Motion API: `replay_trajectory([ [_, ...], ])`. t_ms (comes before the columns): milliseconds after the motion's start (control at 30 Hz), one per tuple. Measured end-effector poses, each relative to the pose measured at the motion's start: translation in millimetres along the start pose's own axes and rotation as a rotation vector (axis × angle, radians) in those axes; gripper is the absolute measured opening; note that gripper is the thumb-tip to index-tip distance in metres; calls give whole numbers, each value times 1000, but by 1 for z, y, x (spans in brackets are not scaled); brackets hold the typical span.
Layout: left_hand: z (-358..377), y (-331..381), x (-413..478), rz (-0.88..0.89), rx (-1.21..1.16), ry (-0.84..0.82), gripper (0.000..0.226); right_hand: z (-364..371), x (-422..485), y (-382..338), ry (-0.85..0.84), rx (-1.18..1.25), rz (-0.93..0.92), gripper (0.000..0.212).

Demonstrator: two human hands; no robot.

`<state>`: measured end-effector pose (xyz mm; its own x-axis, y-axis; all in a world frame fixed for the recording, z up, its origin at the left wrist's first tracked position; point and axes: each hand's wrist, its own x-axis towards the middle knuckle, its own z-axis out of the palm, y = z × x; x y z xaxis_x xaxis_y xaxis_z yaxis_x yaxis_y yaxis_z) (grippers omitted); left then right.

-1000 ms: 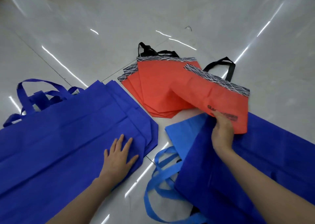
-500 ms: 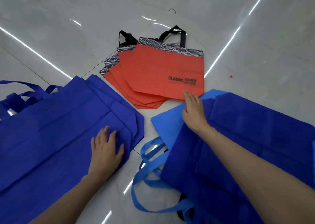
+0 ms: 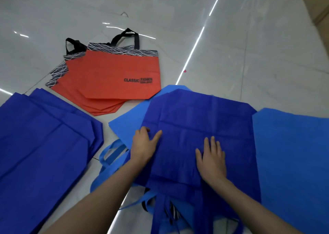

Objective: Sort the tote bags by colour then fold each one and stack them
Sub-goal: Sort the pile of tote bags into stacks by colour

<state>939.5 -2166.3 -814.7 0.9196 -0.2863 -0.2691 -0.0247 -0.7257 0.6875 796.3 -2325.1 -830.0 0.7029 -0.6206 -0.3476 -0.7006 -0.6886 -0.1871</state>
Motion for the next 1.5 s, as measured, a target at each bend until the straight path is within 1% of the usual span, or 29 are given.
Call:
replay_trajectory([
  [67,2,0,-1,-75,-44,-22,54,4,-11,-16,-37,-5,-18,66],
  [167,-10,-3,1,-157,-70,-23,41,2,-21,-37,-61,-9,-23,69],
  [233,-20,-10,7,-204,-38,-19,32,-2,-23,-42,-35,-24,-82,66],
  [267,-24,-14,10,-231,-21,-15,31,-4,-23,-43,-16,-24,-127,63],
  [367,-26,-17,13,-233,54,10,42,-7,-19,-38,30,34,-222,53],
  [433,-23,-13,13,-243,-25,-19,50,-5,-19,-31,66,62,-240,48],
  [467,-23,-12,13,-258,-96,-44,50,-3,-19,-29,81,66,-247,47],
  [533,-24,-10,14,-268,-223,-89,42,0,-18,-25,91,81,-265,45],
  [600,-28,-11,12,-170,-211,-105,34,-4,-11,-25,83,119,-296,42],
  [667,-40,-13,6,-11,-98,-83,38,-17,3,-26,95,162,-325,41],
  [700,-48,-15,2,58,-59,-72,37,-27,11,-28,127,191,-331,43],
  [767,-67,-24,-3,201,-55,-76,23,-54,26,-35,207,249,-343,53],
  [800,-77,-29,-4,253,-70,-81,16,-69,35,-41,221,261,-364,60],
  [900,-103,-42,-8,363,-66,-47,10,-113,59,-68,173,233,-478,80],
  [933,-109,-44,-9,403,-66,-17,12,-125,65,-81,152,238,-509,86],
  [1000,-119,-43,-13,427,-85,30,15,-143,72,-107,89,286,-544,92],
  [1067,-127,-41,-18,412,-122,54,11,-151,78,-130,-12,366,-557,89],
  [1133,-134,-41,-21,387,-125,118,10,-149,80,-145,-57,365,-585,74],
  [1200,-143,-45,-21,354,-137,192,13,-141,82,-154,-38,308,-613,57],
  [1267,-156,-49,-21,338,-126,207,15,-138,81,-161,-26,363,-612,48],
  [1333,-174,-50,-23,370,-90,184,15,-141,76,-169,8,487,-658,55],
  [1400,-195,-47,-27,426,-56,155,13,-152,70,-182,24,585,-707,78],
  [1433,-206,-44,-29,441,-37,141,15,-160,67,-191,-24,644,-703,91],
  [1467,-216,-42,-31,450,-18,131,17,-168,64,-200,-107,711,-685,99],
  [1500,-225,-41,-32,447,-1,131,17,-175,62,-208,-197,764,-672,97],
])
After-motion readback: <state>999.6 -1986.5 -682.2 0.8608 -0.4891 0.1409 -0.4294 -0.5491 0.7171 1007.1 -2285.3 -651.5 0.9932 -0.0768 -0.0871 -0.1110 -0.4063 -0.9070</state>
